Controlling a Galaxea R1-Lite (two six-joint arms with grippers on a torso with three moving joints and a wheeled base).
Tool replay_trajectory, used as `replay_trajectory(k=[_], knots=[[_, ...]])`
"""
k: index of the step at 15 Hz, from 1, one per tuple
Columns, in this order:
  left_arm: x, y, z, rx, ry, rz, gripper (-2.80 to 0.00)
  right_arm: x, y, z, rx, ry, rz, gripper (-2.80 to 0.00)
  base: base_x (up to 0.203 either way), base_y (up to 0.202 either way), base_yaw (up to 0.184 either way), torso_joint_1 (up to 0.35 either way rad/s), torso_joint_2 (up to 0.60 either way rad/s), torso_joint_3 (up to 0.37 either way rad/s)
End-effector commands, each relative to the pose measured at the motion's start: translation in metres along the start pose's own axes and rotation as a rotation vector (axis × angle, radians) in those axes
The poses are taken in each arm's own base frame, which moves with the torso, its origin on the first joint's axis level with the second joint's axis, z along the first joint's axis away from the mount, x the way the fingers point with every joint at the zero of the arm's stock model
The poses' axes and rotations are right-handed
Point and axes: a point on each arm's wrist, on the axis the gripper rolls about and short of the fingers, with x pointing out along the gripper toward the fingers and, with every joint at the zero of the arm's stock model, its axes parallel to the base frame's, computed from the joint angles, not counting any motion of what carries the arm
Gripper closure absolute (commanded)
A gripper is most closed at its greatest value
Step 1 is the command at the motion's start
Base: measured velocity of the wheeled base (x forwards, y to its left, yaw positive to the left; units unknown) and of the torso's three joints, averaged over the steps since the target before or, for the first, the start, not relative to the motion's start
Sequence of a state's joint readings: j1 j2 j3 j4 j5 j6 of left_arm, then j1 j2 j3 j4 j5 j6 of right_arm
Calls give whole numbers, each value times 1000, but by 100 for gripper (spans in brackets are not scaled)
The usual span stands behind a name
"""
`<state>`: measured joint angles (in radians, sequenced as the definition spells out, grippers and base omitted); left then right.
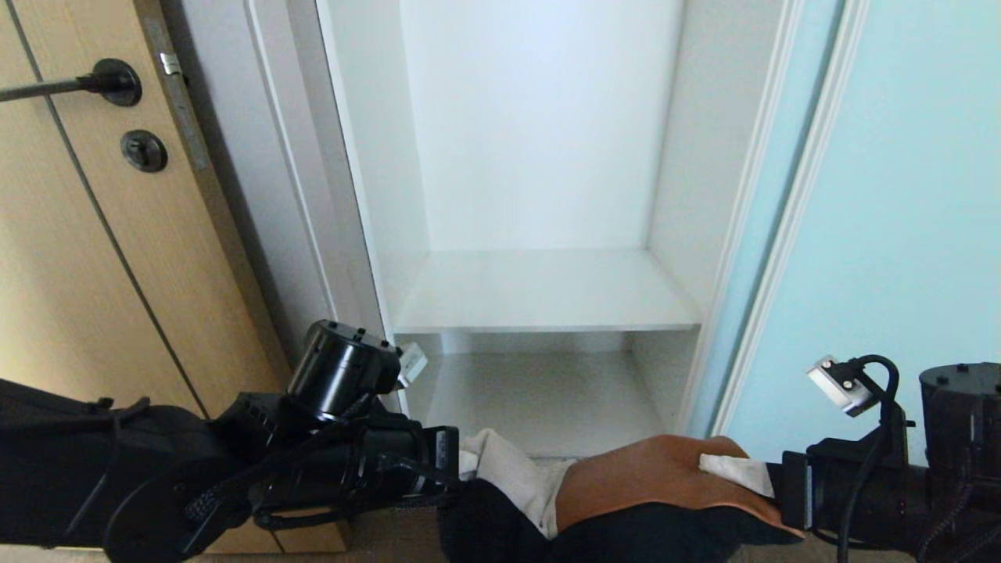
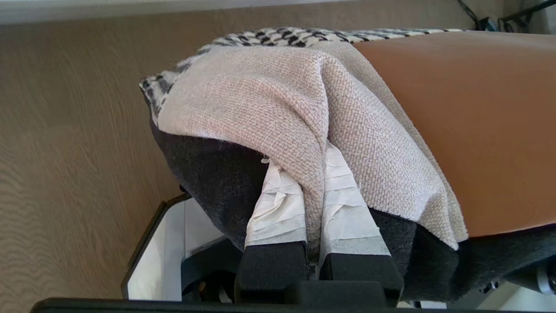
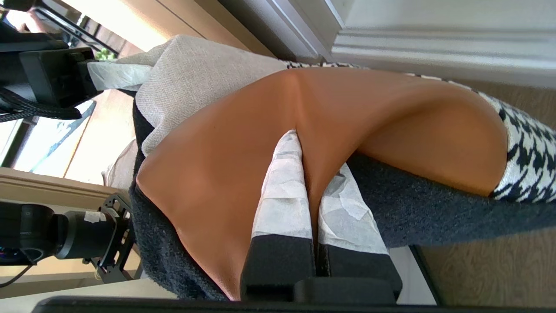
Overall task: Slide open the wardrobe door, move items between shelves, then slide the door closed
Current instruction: Place the pillow on the lower shelf
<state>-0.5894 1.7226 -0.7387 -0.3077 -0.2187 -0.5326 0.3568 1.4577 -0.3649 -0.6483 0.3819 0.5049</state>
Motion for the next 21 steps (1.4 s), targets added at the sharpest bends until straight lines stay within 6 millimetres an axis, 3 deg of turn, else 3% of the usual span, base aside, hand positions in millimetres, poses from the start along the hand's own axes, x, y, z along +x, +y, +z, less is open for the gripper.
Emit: replay_trajectory(k=[1,21], knots=[[3,1,0,-3,5,1,0,2,-1,-1,5,7,0,0,0,0,0,-1,2,-197],[7,-3,9,1,-17,-10,0,18,-10,-2,25,50,-27,0,0,0,0,3,3,-198]])
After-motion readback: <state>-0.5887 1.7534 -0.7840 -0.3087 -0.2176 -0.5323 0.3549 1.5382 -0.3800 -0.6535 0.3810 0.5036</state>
